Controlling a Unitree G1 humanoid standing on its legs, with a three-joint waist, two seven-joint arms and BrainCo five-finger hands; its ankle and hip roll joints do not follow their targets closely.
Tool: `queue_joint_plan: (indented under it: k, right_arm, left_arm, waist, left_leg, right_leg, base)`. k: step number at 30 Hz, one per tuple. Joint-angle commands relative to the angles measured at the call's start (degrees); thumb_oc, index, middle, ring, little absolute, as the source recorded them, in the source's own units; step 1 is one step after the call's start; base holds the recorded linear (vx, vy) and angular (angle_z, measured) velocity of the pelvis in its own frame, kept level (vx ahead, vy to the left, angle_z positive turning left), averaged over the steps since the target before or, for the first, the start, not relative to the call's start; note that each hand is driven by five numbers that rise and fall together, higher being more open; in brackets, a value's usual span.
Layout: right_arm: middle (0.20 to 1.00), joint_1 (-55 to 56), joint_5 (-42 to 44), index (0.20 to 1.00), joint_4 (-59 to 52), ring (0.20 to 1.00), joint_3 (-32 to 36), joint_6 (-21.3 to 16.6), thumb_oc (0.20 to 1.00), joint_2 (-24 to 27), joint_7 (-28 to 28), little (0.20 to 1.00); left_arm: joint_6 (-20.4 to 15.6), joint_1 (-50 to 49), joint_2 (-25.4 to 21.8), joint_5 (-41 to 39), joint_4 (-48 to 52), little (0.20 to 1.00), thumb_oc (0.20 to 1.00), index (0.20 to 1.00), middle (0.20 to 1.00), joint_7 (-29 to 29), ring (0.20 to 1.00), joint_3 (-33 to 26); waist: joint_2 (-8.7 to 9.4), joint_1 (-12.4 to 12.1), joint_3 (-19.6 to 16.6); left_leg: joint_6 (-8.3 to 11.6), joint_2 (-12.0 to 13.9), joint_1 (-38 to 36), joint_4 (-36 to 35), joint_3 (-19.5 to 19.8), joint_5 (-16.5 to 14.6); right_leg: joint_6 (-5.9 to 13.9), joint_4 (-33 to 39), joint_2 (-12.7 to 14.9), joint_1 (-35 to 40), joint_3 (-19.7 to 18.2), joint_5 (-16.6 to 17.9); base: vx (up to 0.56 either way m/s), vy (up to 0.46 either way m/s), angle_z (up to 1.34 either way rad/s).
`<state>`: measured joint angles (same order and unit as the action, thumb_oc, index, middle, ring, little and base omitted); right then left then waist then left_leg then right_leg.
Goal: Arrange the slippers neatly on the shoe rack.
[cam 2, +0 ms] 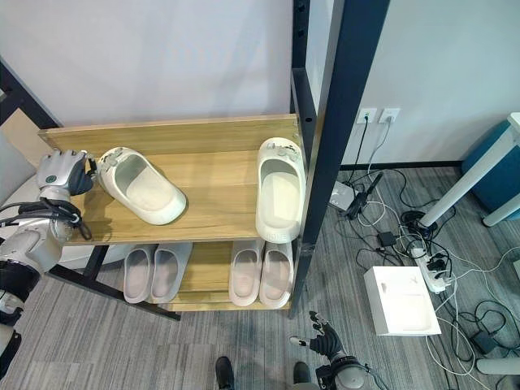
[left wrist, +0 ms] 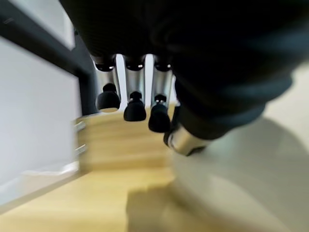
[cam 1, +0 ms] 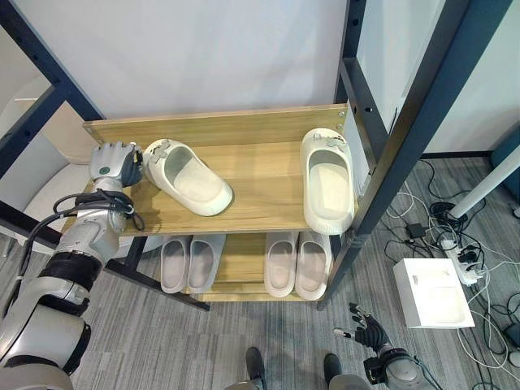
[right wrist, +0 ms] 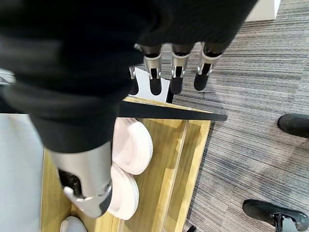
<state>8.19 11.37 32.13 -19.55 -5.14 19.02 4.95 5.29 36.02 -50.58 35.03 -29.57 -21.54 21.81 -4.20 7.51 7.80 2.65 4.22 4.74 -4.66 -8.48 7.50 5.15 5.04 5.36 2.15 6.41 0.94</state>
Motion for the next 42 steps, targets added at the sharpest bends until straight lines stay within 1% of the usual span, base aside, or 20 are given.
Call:
queue_joint_plan:
  k: [1, 5, 7, 8, 10, 12, 19, 21, 22, 23, 24, 29, 34, 39, 42]
  right_arm:
    - [1.000, -1.11, 0.54, 1.000, -3.36, 1.000, -0.86, -3.22, 1.000, -0.45, 0.79, 1.000]
    - [1.000, -1.43, 0.14, 1.000, -2.99, 1.000, -0.67, -3.25, 1.000, -0.51, 1.08, 1.000]
    - [1.000, -1.49, 0.06, 1.000, -2.89, 1.000, -0.63, -3.23, 1.000, -0.54, 1.14, 1.000]
    - [1.000, -1.55, 0.05, 1.000, -2.74, 1.000, -0.43, -3.21, 1.000, -0.65, 1.24, 1.000]
    - [1.000, -1.65, 0.04, 1.000, -2.61, 1.000, -0.42, -3.18, 1.000, -0.71, 1.28, 1.000]
    - [1.000, -1.82, -0.05, 1.000, -2.32, 1.000, -0.28, -3.01, 1.000, -0.89, 1.37, 1.000]
    - [1.000, -1.76, -0.35, 1.000, -2.02, 1.000, -0.37, -2.95, 1.000, -1.05, 1.40, 1.000]
    - [1.000, -1.66, -0.51, 1.000, -1.74, 1.000, -0.08, -2.89, 1.000, -1.28, 1.65, 1.000]
    - [1.000, -1.67, -0.56, 1.000, -1.65, 1.000, -0.04, -2.82, 1.000, -1.32, 1.71, 1.000]
    - [1.000, -1.70, -0.61, 1.000, -1.54, 1.000, -0.01, -2.73, 1.000, -1.35, 1.73, 1.000]
    - [1.000, -1.79, -0.64, 1.000, -1.46, 1.000, -0.05, -2.62, 1.000, -1.43, 1.70, 1.000]
    - [1.000, -1.87, -0.80, 1.000, -1.47, 1.000, 0.06, -2.08, 1.000, -1.55, 1.44, 1.000]
    - [1.000, -1.99, -0.73, 1.000, -1.21, 1.000, -0.02, -1.69, 1.000, -1.88, 1.30, 1.000]
    - [1.000, -1.96, -0.77, 1.000, -1.11, 1.000, -0.16, -1.72, 1.000, -1.83, 1.45, 1.000]
    - [1.000, -1.68, -0.76, 1.000, -1.24, 1.000, -0.43, -1.86, 1.000, -1.77, 1.45, 1.000]
  left_arm:
    - [-1.17, 5.39, -3.79, 3.45, -1.92, 0.200, 0.200, 0.200, 0.200, -3.41, 0.200, -3.72]
    - [-2.29, 5.04, -2.91, 6.21, 5.30, 0.200, 0.200, 0.200, 0.200, -3.72, 0.200, -3.73]
    - [-2.55, 4.85, -2.62, 6.48, 6.64, 0.200, 0.200, 0.200, 0.200, -3.73, 0.200, -4.00]
    - [-3.48, 4.69, -1.89, 6.51, 9.94, 0.200, 0.200, 0.200, 0.200, -3.86, 0.200, -4.29]
    - [-3.75, 4.34, -1.40, 6.65, 11.59, 0.200, 0.200, 0.200, 0.200, -3.89, 0.200, -4.71]
    - [-4.81, 3.93, -0.20, 6.46, 14.43, 0.200, 0.200, 0.200, 0.200, -3.81, 0.200, -5.00]
    - [-5.49, 3.22, 1.49, 6.41, 16.79, 0.200, 0.200, 0.200, 0.200, -3.47, 0.200, -4.83]
    - [-5.12, 2.60, 2.50, 6.20, 17.61, 0.200, 0.200, 0.200, 0.200, -3.69, 0.200, -5.90]
    - [-4.97, 2.36, 2.75, 6.21, 17.83, 0.482, 0.482, 0.482, 0.482, -3.68, 0.482, -6.16]
    - [-4.76, 2.21, 3.02, 6.23, 17.83, 0.583, 0.583, 0.583, 0.583, -3.67, 0.583, -6.44]
    - [-4.50, 2.15, 3.52, 6.24, 17.72, 1.000, 1.000, 1.000, 1.000, -3.51, 1.000, -6.53]
    - [-3.33, 1.60, 4.80, 6.13, 17.15, 1.000, 1.000, 1.000, 1.000, -2.35, 1.000, -7.49]
    - [-3.20, 0.40, 6.40, 5.06, 16.19, 1.000, 1.000, 1.000, 1.000, -2.13, 1.000, -8.29]
    - [-2.73, 0.05, 7.13, 4.66, 14.42, 1.000, 1.000, 1.000, 1.000, -2.11, 1.000, -7.94]
    - [-1.95, 0.88, 7.84, 4.58, 11.22, 1.000, 1.000, 1.000, 1.000, -1.71, 1.000, -6.75]
  waist:
    - [-0.31, 0.52, -0.32]
    - [-0.39, 0.32, -0.37]
    - [-0.44, 0.32, -0.36]
    - [-0.42, 0.19, -0.36]
    - [-0.43, 0.19, -0.40]
    - [-0.35, 0.13, -0.49]
    - [-0.41, 0.16, -0.57]
    - [-0.46, 0.15, -0.76]
    - [-0.48, 0.15, -0.85]
    - [-0.45, 0.12, -0.89]
    - [-0.51, 0.14, -0.93]
    - [-0.54, -0.04, -1.13]
    - [-0.53, -0.23, -1.39]
    - [-0.44, -0.19, -1.43]
    - [-0.22, 0.05, -1.45]
  left_leg:
    - [2.42, 1.34, -5.72, -0.34, 0.26, -8.01]
    - [2.46, 1.33, -5.57, -0.34, 0.61, -7.94]
    - [2.45, 1.32, -5.57, -0.34, 0.68, -7.93]
    - [2.43, 1.30, -5.52, -0.34, 0.82, -7.88]
    - [2.43, 1.31, -5.54, -0.34, 0.85, -7.87]
    - [2.42, 1.33, -5.43, -0.34, 0.92, -7.80]
    - [2.42, 1.33, -5.40, -0.34, 0.86, -7.56]
    - [2.37, 1.31, -5.42, -0.34, 1.04, -7.48]
    - [2.36, 1.31, -5.44, -0.34, 1.09, -7.45]
    - [2.33, 1.30, -5.44, -0.34, 1.14, -7.42]
    - [2.31, 1.28, -5.47, -0.34, 1.16, -7.37]
    - [2.30, 1.25, -5.53, -0.34, 1.39, -7.25]
    - [2.28, 1.16, -5.72, -0.34, 1.62, -7.17]
    - [2.28, 1.24, -5.70, -0.34, 1.64, -7.07]
    - [2.27, 1.31, -5.72, -0.34, 1.65, -7.09]
  right_leg:
    - [3.03, -0.04, 1.93, 0.28, 2.57, -2.97]
    - [3.00, -0.04, 1.94, 0.34, 2.81, -3.01]
    - [3.00, -0.04, 1.95, 0.38, 2.84, -3.02]
    - [2.96, -0.04, 1.90, 0.42, 2.88, -3.06]
    - [2.94, -0.04, 1.89, 0.43, 2.90, -3.06]
    - [2.91, -0.04, 1.87, 0.42, 2.94, -2.98]
    - [2.86, -0.04, 1.75, 0.45, 2.95, -2.92]
    - [2.75, -0.04, 1.75, 0.54, 2.96, -2.86]
    - [2.73, -0.04, 1.74, 0.60, 2.96, -2.88]
    - [2.72, -0.04, 1.74, 0.62, 2.93, -2.88]
    - [2.66, -0.04, 1.72, 0.64, 2.93, -2.86]
    - [2.50, -0.04, 1.67, 0.85, 3.22, -2.86]
    - [2.38, -0.04, 1.56, 1.20, 3.40, -2.85]
    - [2.33, -0.04, 1.53, 1.23, 3.44, -2.75]
    - [2.31, -0.04, 1.46, 1.09, 3.23, -2.68]
  base:
    - [0.00, 0.000, 0.00]
    - [0.00, 0.000, 0.00]
    - [0.00, 0.000, 0.00]
    - [0.00, 0.000, 0.00]
    - [0.00, 0.000, 0.00]
    - [0.00, 0.000, 0.00]
    - [0.00, 0.000, 0.00]
    - [0.00, 0.000, 0.00]
    - [0.00, 0.000, 0.00]
    - [0.00, 0.000, 0.00]
    - [0.00, 0.000, 0.00]
    - [0.00, -0.002, 0.01]
    - [0.00, -0.006, 0.04]
    - [0.00, 0.000, 0.04]
    - [0.00, 0.000, 0.00]
